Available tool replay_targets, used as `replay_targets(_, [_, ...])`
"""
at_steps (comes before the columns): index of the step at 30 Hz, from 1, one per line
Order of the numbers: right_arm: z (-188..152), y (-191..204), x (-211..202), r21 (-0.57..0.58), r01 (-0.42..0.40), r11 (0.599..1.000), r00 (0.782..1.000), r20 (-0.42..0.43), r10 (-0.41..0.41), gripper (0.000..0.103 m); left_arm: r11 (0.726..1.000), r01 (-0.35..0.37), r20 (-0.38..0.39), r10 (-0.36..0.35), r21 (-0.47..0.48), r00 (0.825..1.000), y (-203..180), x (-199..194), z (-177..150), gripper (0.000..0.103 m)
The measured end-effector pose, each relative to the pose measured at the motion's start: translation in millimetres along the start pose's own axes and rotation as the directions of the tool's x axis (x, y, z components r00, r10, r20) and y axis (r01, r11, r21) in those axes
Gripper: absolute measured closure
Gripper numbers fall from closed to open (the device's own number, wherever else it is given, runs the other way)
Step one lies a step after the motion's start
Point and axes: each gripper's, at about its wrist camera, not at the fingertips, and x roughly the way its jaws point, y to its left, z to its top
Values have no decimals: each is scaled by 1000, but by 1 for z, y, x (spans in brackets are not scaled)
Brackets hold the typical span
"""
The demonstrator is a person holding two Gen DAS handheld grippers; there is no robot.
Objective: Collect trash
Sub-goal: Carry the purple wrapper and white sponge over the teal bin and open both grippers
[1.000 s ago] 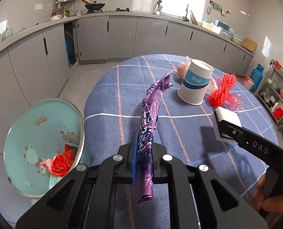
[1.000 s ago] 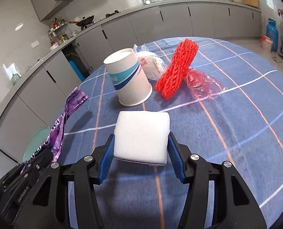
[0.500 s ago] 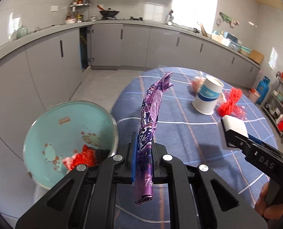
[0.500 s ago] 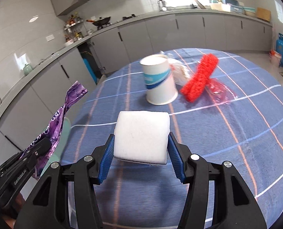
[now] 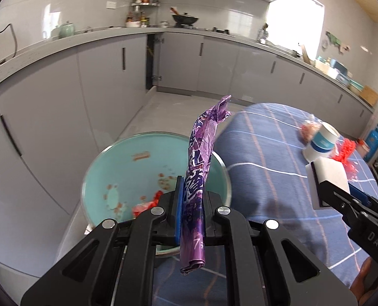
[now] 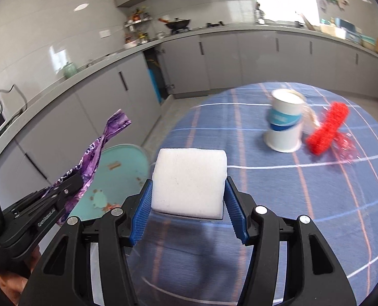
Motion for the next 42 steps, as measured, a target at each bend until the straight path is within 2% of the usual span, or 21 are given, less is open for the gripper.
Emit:
replay_targets(7, [9, 42, 17, -74, -56, 996, 998, -9, 55, 48, 998, -47, -5, 47, -45, 999, 30, 3, 3, 93])
replay_targets(15, [15, 73, 49, -125, -93, 988, 995, -41, 89, 48, 992, -95, -37, 92, -87, 995, 60, 12, 1, 93])
replay_targets(32, [14, 101, 125, -149, -141, 979, 978, -176, 114, 46, 984, -140, -120, 126, -113, 985, 79, 51, -2, 93])
replay_targets(38, [14, 99, 143, -137, -183, 974, 964, -222, 149, 42, 981, -154, -137, 137, -116, 981, 81, 62, 0, 93])
replay_targets(42, [17, 93, 143, -114, -207, 972, 960, -216, 179, 28, 982, -154, -145, 137, -113, 980, 76, 68, 1, 92])
